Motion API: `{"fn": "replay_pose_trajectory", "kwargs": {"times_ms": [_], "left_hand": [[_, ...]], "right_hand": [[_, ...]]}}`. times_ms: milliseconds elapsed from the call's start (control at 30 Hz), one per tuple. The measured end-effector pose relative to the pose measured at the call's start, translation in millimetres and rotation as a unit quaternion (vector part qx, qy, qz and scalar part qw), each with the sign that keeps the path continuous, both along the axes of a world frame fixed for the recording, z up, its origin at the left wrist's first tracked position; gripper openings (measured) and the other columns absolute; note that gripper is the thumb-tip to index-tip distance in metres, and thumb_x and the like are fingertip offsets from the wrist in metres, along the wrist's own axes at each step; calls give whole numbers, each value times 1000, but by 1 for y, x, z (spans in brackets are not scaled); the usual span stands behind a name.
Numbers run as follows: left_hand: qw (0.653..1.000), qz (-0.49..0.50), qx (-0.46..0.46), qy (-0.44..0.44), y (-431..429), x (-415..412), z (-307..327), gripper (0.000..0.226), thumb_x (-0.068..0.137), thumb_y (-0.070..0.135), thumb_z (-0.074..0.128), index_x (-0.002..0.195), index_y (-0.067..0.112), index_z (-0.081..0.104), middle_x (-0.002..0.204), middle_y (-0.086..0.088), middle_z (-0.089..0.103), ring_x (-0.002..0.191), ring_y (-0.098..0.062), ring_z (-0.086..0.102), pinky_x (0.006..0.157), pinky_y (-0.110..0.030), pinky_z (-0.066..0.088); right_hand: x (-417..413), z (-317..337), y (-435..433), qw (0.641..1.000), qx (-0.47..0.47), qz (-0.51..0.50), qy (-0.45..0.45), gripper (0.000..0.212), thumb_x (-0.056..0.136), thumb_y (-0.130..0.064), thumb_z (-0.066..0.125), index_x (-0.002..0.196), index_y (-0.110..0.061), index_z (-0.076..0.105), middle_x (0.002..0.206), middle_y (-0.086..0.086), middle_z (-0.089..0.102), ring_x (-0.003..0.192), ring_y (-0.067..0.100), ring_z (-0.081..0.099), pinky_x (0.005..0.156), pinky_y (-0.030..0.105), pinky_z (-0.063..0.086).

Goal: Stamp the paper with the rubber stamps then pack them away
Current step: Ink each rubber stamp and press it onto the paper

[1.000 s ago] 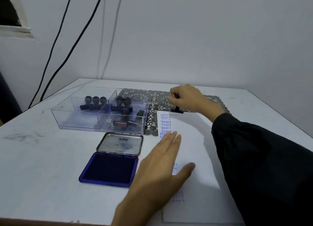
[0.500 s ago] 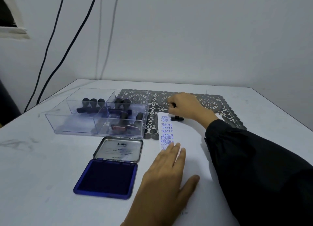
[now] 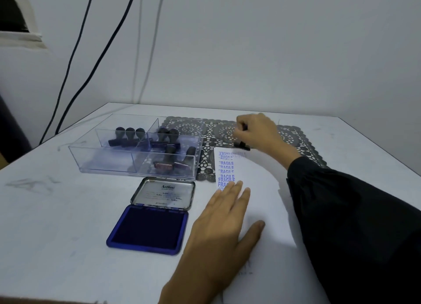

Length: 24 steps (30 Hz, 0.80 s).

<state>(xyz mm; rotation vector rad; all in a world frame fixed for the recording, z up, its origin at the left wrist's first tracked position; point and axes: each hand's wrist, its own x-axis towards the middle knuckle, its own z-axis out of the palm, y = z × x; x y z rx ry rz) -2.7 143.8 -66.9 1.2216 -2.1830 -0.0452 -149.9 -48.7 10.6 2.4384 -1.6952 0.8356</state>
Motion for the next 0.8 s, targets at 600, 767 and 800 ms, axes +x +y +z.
{"fn": "replay_pose_trajectory", "kwargs": {"times_ms": [600,767,800], "left_hand": [[959,210,147,119,22,177,22,87,68,85,29,140,37,41,148,23,31,136,6,22,111,-27,19],[955,186,229,-20,27,169,26,105,51,97,10,144,49,11,150,30,-5,131,17,-8,109,-16,-4],[953,187,235,-40,29,167,29,107,48,98,11,144,49,5,148,31,-10,129,17,-12,107,-16,-5]], "right_hand": [[78,37,104,987,13,89,-131,29,75,-16,60,53,-18,41,48,-6,40,49,12,36,50,23,30],[126,12,129,985,79,145,-42,31,78,-22,59,54,-18,41,52,-6,46,57,15,50,56,26,36],[134,7,132,985,85,149,-25,30,77,-23,59,54,-17,41,54,-5,47,60,18,50,58,26,36]]}}
